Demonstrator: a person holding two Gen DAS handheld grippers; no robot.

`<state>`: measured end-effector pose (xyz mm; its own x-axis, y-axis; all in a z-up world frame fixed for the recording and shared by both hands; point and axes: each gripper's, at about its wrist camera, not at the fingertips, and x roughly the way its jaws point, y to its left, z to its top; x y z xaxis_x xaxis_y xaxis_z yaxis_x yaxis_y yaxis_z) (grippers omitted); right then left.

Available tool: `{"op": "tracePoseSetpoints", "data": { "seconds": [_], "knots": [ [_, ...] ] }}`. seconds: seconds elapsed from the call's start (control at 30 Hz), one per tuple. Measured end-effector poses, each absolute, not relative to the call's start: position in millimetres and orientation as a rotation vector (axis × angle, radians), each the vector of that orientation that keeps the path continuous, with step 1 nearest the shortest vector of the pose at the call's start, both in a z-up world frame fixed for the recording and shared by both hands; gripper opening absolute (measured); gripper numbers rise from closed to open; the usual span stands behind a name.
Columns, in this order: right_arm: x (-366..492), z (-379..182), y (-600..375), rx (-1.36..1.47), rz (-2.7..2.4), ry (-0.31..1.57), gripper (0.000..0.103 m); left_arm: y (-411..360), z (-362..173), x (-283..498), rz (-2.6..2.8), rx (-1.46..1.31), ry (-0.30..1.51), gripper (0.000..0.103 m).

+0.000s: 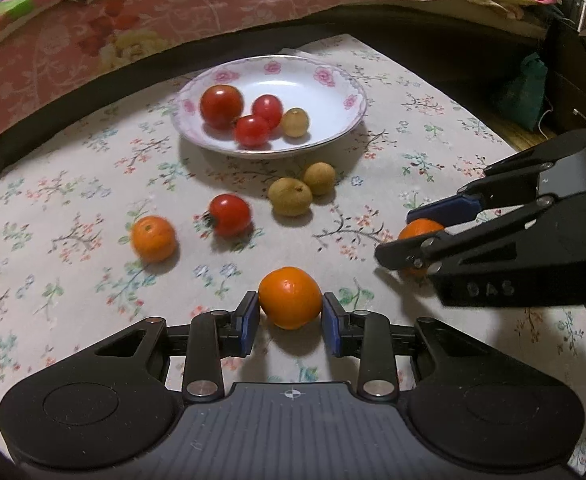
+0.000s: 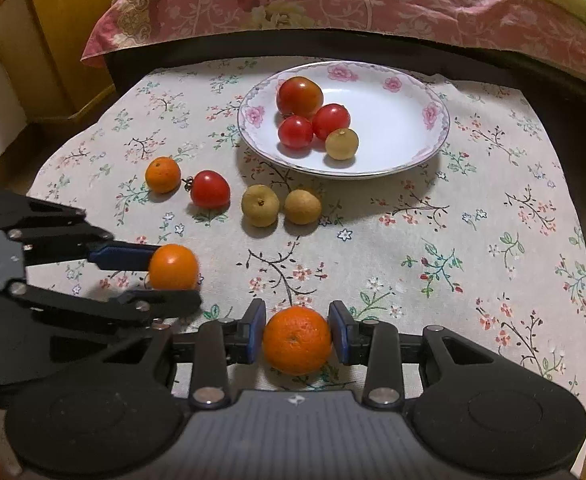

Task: Organize fruits
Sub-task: 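Carry both held oranges up and over to the white plate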

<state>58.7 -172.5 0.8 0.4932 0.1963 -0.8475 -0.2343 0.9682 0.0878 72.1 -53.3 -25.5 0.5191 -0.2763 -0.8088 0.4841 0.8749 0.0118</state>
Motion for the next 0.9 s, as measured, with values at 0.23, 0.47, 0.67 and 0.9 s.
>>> {"op": "tracePoseSetpoints", "data": {
  "seconds": [0.23, 0.47, 0.67, 0.9],
  "knots": [
    [55.1, 4.6, -173.4, -0.038, 0.260, 1.007, 0.035, -40.5, -26.7, 65.5, -0.427, 0.227, 0.933, 0.042],
    [55.8, -1.6, -169.4, -0.051, 0.278, 1.016, 0.035, -39.9, -32.4, 67.9, -0.445, 0.215, 0.932, 0.044],
    [55.5, -2.4, -170.3, -0.061, 0.296, 1.013, 0.035, -45.7, -34.2, 67.6, -0.449, 0.242, 0.915, 0.050],
    [51.8, -1.7, -173.7, -0.061, 0.306, 1.010, 0.035, -49.1, -34.4, 69.3, -0.454, 0.257, 0.902, 0.054]
  ]
}}
